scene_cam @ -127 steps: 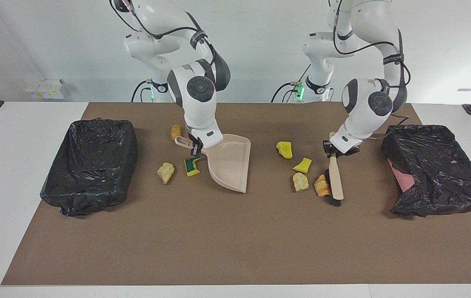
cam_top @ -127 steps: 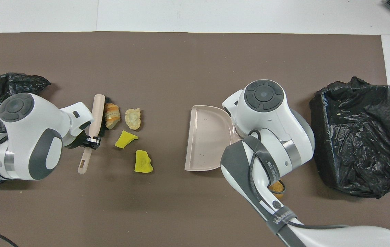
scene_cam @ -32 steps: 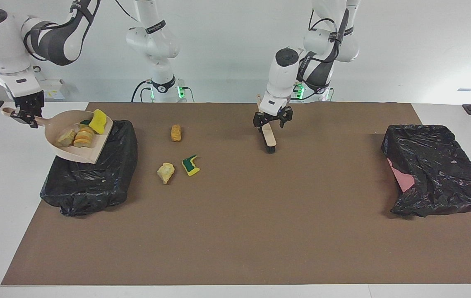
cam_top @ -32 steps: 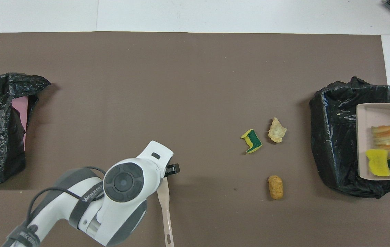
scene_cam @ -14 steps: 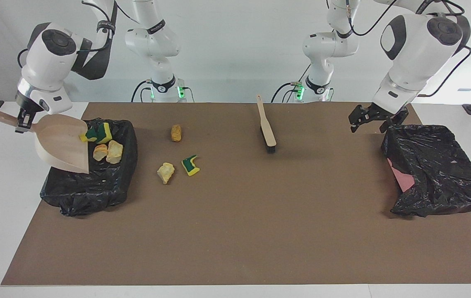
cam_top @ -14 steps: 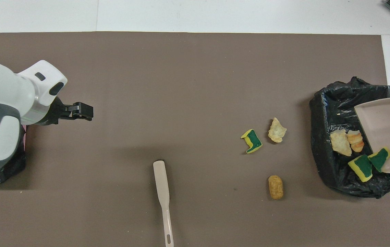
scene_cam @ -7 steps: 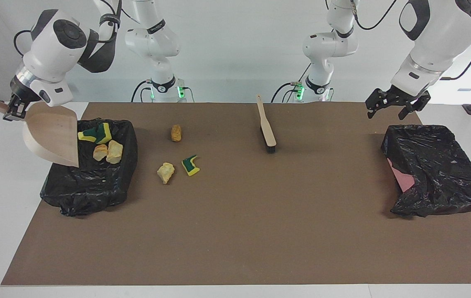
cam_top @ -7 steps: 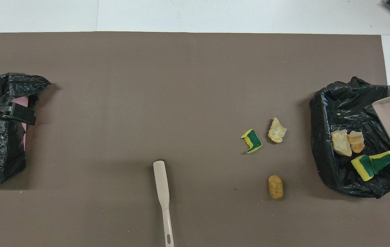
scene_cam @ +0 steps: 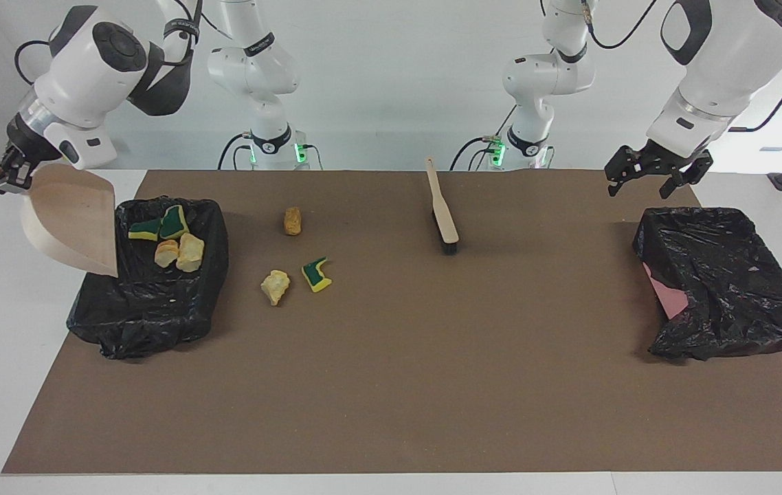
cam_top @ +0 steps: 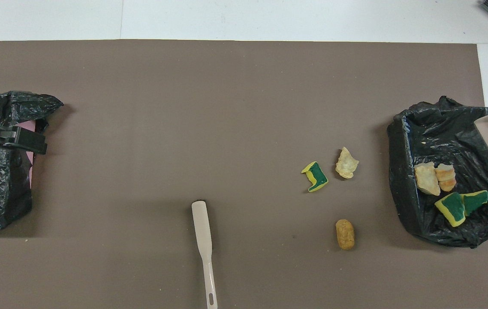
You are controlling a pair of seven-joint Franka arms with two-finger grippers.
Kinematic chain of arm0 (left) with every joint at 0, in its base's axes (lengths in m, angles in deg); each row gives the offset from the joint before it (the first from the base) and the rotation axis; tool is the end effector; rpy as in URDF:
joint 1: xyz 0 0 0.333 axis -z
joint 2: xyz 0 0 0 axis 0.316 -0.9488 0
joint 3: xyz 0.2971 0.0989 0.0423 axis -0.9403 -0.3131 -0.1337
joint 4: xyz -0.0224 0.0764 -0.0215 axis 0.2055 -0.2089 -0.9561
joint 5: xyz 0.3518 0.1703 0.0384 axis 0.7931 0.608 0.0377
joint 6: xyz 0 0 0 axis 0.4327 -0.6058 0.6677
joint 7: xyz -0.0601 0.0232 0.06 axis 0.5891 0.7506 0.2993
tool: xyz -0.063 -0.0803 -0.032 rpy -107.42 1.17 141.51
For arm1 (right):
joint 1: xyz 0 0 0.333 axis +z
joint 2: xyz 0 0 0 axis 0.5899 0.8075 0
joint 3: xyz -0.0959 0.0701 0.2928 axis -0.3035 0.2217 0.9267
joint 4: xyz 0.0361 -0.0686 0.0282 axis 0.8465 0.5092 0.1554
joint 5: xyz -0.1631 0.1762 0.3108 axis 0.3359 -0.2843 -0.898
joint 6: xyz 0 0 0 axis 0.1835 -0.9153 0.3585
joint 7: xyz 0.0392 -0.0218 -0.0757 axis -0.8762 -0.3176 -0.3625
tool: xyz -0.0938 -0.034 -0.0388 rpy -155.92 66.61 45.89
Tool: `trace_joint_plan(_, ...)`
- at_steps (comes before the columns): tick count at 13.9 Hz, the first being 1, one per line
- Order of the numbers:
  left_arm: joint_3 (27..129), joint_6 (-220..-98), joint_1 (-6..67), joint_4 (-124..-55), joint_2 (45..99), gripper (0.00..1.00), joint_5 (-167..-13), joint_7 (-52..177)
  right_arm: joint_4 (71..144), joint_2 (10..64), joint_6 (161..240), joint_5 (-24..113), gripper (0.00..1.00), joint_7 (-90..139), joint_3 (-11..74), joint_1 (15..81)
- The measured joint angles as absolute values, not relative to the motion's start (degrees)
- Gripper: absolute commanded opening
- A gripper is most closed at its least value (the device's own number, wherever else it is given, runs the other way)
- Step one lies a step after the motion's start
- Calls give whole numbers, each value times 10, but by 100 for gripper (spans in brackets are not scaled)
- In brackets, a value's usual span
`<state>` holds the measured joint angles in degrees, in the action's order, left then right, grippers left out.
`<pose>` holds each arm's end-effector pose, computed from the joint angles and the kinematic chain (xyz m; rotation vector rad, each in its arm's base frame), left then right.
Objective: Sweep and dump trash in bin
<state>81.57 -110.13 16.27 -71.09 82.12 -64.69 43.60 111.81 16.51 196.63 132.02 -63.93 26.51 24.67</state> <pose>0.5519 -0.0445 0.6144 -3.1287 0.2158 0.0472 0.5420 -0.1421 0.5982 1.3845 1.8378 -0.8022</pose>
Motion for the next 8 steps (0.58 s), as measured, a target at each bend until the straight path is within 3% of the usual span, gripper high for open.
trace_joint_plan(8,821,-1130,164,-746,842,100,-647,434,1092,167,1887,1290,0,-495,338,253)
